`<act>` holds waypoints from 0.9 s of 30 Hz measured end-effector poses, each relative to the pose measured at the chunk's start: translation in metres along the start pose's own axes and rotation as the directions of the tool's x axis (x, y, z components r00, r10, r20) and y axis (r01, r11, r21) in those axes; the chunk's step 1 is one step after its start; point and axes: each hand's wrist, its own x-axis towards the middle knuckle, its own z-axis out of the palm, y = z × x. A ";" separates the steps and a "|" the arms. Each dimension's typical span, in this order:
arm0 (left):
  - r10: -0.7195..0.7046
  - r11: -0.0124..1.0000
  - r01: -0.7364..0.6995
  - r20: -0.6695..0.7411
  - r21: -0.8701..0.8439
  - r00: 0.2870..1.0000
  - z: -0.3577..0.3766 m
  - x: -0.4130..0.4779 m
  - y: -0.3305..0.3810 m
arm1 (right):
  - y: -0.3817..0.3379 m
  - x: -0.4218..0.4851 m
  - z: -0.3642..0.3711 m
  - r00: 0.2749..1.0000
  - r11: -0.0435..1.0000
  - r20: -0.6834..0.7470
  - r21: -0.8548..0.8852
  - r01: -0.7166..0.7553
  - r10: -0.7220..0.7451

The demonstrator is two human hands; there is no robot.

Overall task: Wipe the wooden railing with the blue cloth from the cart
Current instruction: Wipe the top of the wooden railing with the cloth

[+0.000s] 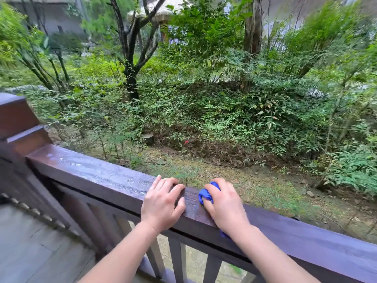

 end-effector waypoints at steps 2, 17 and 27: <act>0.006 0.999 -0.005 0.007 -0.037 1.000 0.000 0.000 -0.002 | -0.014 -0.008 0.011 0.989 0.990 0.048 0.027 0.138 -0.139; 0.009 0.998 -0.007 -0.023 0.058 1.000 -0.031 0.001 -0.149 | -0.037 0.020 0.032 0.995 0.995 -0.024 0.013 -0.096 0.097; 0.043 0.999 -0.043 -0.001 0.009 0.999 -0.020 0.002 -0.162 | -0.090 0.033 0.060 0.976 0.978 -0.079 -0.035 -0.205 0.202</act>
